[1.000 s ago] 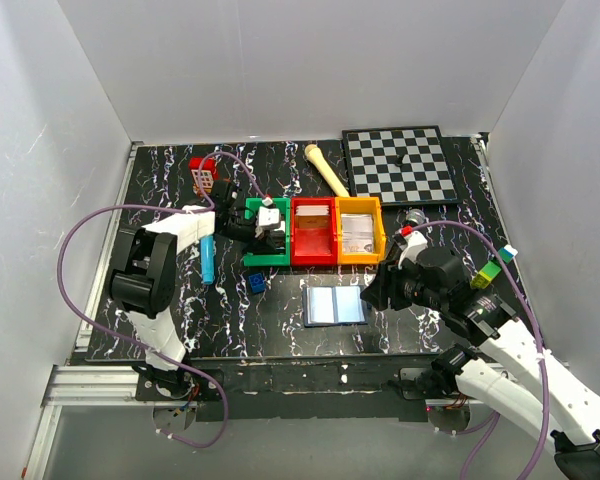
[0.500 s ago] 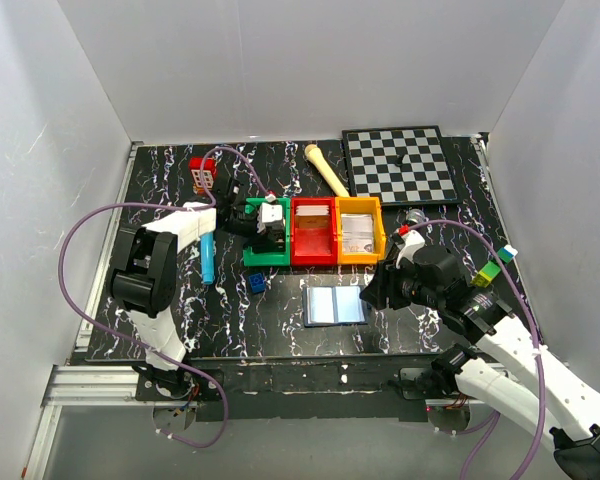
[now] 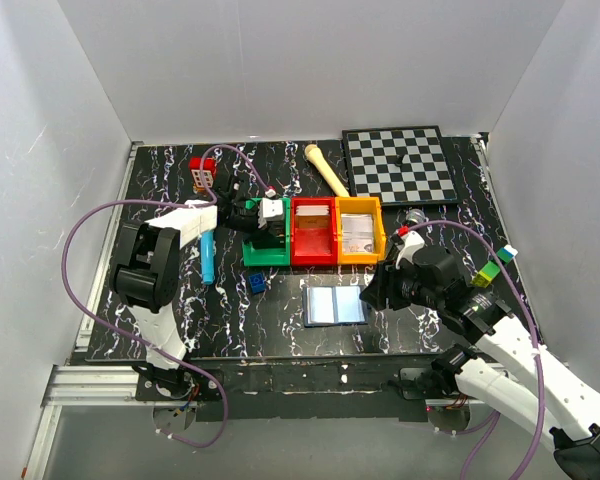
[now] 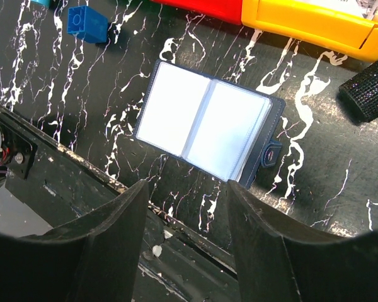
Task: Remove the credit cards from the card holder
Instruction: Place the credit card in the storage box.
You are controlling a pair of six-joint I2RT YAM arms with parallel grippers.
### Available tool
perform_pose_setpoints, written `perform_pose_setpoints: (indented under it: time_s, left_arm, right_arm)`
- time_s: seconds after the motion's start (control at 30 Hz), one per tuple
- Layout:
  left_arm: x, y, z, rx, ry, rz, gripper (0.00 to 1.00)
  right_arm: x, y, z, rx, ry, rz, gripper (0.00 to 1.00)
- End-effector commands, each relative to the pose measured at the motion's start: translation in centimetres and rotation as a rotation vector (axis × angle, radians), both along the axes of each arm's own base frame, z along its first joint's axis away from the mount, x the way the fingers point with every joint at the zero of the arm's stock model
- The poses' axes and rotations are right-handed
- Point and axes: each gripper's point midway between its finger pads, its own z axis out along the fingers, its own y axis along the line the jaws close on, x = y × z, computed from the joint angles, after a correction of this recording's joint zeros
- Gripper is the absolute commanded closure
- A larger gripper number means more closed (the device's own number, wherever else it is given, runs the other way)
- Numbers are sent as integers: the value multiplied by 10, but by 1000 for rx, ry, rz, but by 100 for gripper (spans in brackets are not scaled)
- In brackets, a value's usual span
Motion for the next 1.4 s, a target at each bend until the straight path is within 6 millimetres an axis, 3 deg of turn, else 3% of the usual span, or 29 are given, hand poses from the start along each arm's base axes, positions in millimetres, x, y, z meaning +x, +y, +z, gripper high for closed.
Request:
perform_pose_setpoints:
  time_s: [0.0,0.27,0.33,0.4,0.77,0.9,1.07,1.17,1.2,1.23,1.37]
  left_arm:
    - [11,7,-10,32,-13,32,100]
    - [12,7,-4,17,-17,40,100]
    - [10,7,-1,17,-20,37,87]
    - [8,8,0,19,-27,32,84]
    - [10,10,6,29,-59,46,83]
    - [13,9,14,21,-76,53,82]
    - [18,8,41,-1,-127,68,76]
    - [23,7,77,-36,-182,110,65]
    - [23,7,90,-53,-203,124,51]
    - [22,8,103,-68,-221,143,2]
    - [18,14,151,-160,-240,381,2]
  right_arm:
    - [2,3,1,7,-18,8,40]
    - [3,4,-1,5,-12,11,40]
    - [3,5,0,11,-15,14,40]
    - [3,6,1,15,-14,15,40]
    - [2,6,2,19,-11,17,40]
    - [2,7,2,23,-12,18,40]
    - [3,8,5,25,-15,18,40]
    - [4,7,6,22,-19,14,39]
    - [4,6,7,19,-20,10,39]
    - [5,6,7,17,-21,6,39]
    - [10,-2,9,-11,-34,-35,35]
